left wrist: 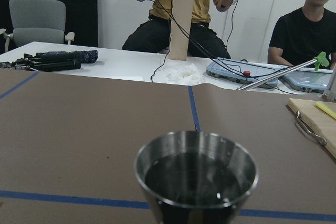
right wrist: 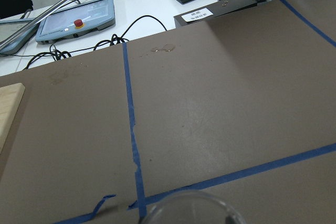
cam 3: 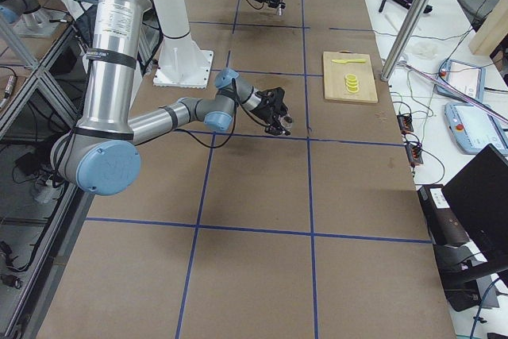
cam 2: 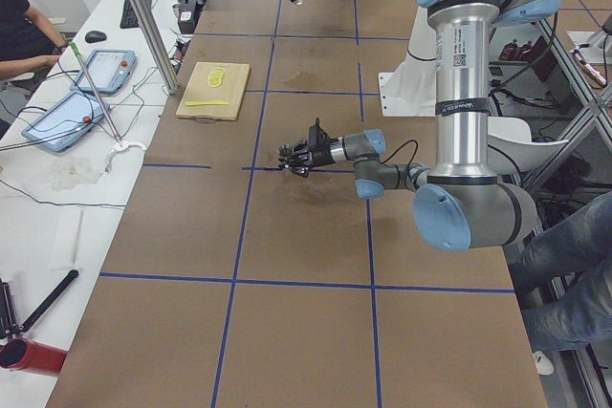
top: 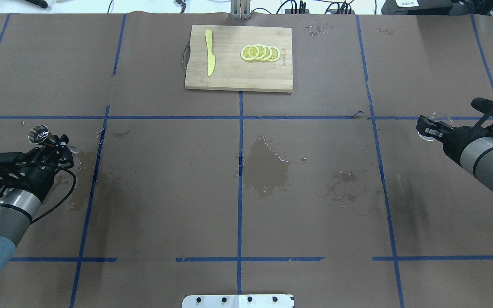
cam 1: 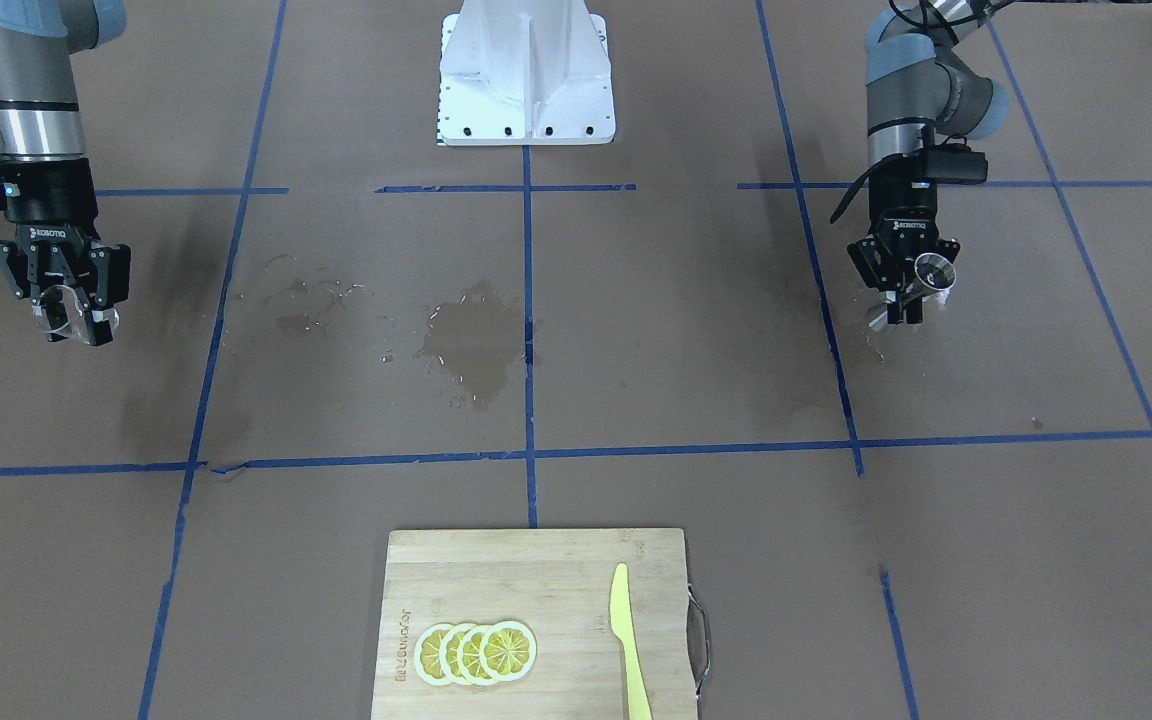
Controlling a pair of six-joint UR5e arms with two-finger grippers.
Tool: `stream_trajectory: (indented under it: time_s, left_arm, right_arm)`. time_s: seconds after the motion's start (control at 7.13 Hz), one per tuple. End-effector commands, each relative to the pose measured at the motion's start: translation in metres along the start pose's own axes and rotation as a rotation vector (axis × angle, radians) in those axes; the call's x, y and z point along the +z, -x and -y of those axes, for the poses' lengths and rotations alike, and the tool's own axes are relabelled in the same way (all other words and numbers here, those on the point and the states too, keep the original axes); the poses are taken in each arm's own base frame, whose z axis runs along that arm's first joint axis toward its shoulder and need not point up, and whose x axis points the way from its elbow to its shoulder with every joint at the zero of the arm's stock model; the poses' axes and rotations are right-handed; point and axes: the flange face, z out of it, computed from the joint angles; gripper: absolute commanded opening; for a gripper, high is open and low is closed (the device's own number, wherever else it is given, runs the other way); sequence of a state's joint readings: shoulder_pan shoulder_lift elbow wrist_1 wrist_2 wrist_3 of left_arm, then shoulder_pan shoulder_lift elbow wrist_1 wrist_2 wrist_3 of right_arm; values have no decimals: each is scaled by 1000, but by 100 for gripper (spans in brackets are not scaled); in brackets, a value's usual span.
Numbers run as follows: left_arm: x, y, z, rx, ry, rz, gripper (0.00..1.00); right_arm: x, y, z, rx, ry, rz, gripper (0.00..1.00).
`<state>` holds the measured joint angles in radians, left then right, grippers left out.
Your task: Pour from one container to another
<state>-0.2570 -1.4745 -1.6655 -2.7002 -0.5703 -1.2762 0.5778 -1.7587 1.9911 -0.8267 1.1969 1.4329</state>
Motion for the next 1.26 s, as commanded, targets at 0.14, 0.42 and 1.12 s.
stream_trajectory:
  time_s: [0.14,0.42,1.12]
  left_arm:
    - [0,-10,-37,43,-52,12,0]
    - [-8,-19,-50,53,-34,-6,0]
    - [-11,-23,-48,139,-26,-14,51]
  right_arm:
    - [-3,11,-23,-12,-22,10,0]
    - [-4,13,-31,-22,-15,15,0]
    - [-4,14,-38,-33,-14,16,0]
